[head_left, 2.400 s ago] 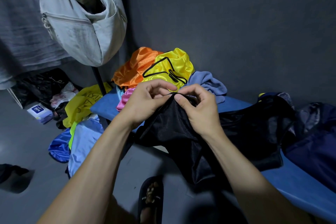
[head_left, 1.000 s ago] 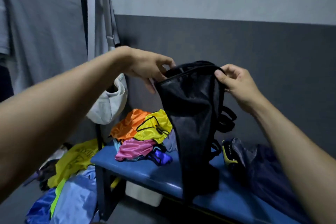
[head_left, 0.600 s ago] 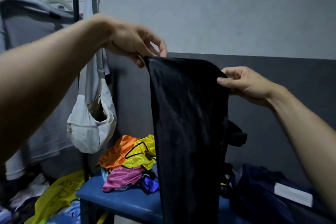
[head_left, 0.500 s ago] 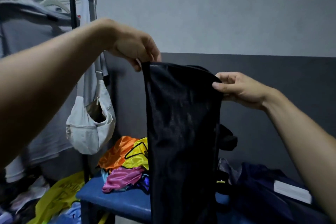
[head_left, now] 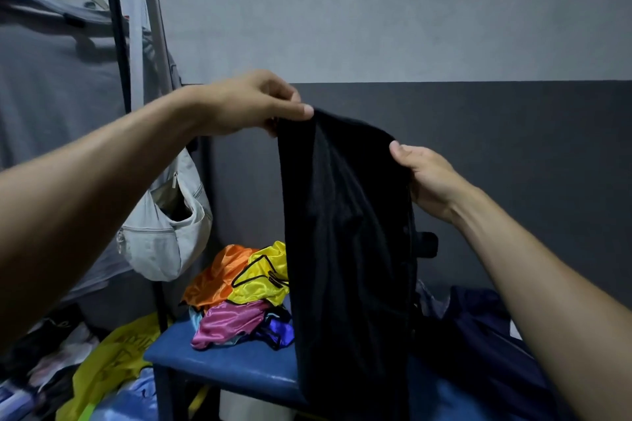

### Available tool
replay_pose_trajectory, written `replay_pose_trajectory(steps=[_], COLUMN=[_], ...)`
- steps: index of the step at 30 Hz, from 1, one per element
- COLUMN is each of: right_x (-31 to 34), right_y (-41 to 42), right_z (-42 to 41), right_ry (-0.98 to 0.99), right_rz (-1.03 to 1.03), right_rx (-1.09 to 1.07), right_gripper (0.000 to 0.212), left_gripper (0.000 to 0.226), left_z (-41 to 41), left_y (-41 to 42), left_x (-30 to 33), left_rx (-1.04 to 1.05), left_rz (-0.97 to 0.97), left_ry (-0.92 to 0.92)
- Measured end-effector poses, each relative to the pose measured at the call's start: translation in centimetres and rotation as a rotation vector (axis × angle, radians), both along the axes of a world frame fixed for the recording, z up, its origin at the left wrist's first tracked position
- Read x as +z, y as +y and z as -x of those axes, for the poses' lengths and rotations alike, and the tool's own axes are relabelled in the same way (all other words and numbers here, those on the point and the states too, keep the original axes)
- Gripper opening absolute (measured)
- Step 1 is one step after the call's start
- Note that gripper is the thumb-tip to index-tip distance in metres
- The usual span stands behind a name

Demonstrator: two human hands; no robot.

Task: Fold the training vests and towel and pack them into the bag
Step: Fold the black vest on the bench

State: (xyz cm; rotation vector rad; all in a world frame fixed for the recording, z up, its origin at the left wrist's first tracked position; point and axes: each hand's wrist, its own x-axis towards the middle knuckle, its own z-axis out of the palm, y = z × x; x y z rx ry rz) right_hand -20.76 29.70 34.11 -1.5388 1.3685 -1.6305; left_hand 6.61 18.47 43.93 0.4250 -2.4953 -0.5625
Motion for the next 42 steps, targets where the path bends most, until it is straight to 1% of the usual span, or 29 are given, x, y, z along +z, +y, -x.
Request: replay_pose_trajectory(steps=[1,2,4,6,8,10,11,12,13,16,20,22,24,25,26,29,31,33,35,37,39,41,42], right_x=[0.2,0.5,1.1,1.4,1.5,1.4,1.3,1.2,1.0,0.8,0.0,-0.6,-1.3,-1.7,-2.1,-3.8,-4.9,-6.2,-7.5,-9.6,-12.3,-14.9,-15.8], right_y=[-0.2,-0.6,-1.1,-1.6,-1.7,-1.9,-2.0,-2.1,-2.3,-2.4,-2.3,-2.2,-2.2,-2.1,-1.8,-1.0,-0.7,-0.6,-0.6,-0.9,-1.2,-1.5,-1.5], right_z=[-0.2,-0.3,-0.7,-0.9,-1.0,-1.6,-2.0,-2.5,-2.8,-3.6,-3.7,-3.4,-2.9,-2.6,-2.4,-2.0,-1.9,-1.7,-1.5,-1.1,-1.1,-1.4,-1.7], right_ry=[0.005,0.022,0.125,0.221,0.272,0.307,0.316,0.324,0.334,0.346,0.308,0.286,0.254,0.236,0.223,0.267,0.328,0.348,0.348,0.274,0.142,0.026,0.026], right_rz=[0.048,0.103,0.212,0.266,0.284,0.294,0.292,0.284,0.271,0.236,0.198,0.171,0.128,0.093,0.048,-0.092,-0.14,-0.183,-0.238,-0.285,-0.315,-0.345,-0.364], right_rx=[-0.035,-0.09,-0.214,-0.234,-0.187,-0.134,-0.107,-0.083,-0.065,-0.03,-0.011,-0.014,0.011,0.033,0.06,0.108,0.101,0.107,0.13,0.121,0.11,0.111,0.102], right_gripper=[0.042,0.042,0.042,0.036,0.024,0.019,0.018,0.018,0.017,0.017,0.026,0.027,0.02,0.018,0.018,0.027,0.024,0.023,0.026,0.033,0.035,0.04,0.041], left_gripper=[0.034,0.033,0.023,0.009,0.022,0.046,0.058,0.063,0.063,0.053,0.036,0.033,0.031,0.028,0.024,0.021,0.027,0.029,0.029,0.029,0.03,0.028,0.028], left_z=[0.3,0.5,0.7,0.3,-0.1,0.1,0.4,1.0,1.7,4.3,6.4,6.7,6.9,6.8,6.6,5.4,4.8,4.5,4.5,4.5,4.5,4.7,4.8], left_y=[0.0,-0.1,-0.2,-1.0,-1.2,-0.7,-0.2,0.3,0.8,0.8,-0.5,-0.8,-1.0,-0.9,-0.9,-1.0,-1.3,-1.6,-1.9,-2.1,-1.9,-1.6,-1.4], left_x=[0.1,0.2,0.4,0.6,0.7,0.7,0.6,0.3,-0.2,-2.2,-3.5,-3.7,-4.0,-4.1,-4.0,-2.7,-2.1,-2.3,-2.9,-3.0,-2.7,-2.3,-2.1], left_rx=[-0.002,0.018,0.096,0.149,0.187,0.246,0.244,0.209,0.154,0.046,-0.013,-0.025,-0.026,-0.017,0.006,0.169,0.309,0.403,0.451,0.455,0.423,0.373,0.347], left_rz=[-0.006,0.032,0.15,0.2,0.192,0.226,0.202,0.14,0.073,-0.028,-0.088,-0.125,-0.118,-0.073,0.023,0.475,0.655,0.728,0.733,0.714,0.721,0.755,0.769], left_ry=[0.07,0.113,0.139,0.122,-0.006,-0.175,-0.23,-0.251,-0.259,-0.248,-0.122,-0.154,-0.187,-0.199,-0.216,-0.206,-0.144,-0.097,-0.054,0.035,0.104,0.113,0.097])
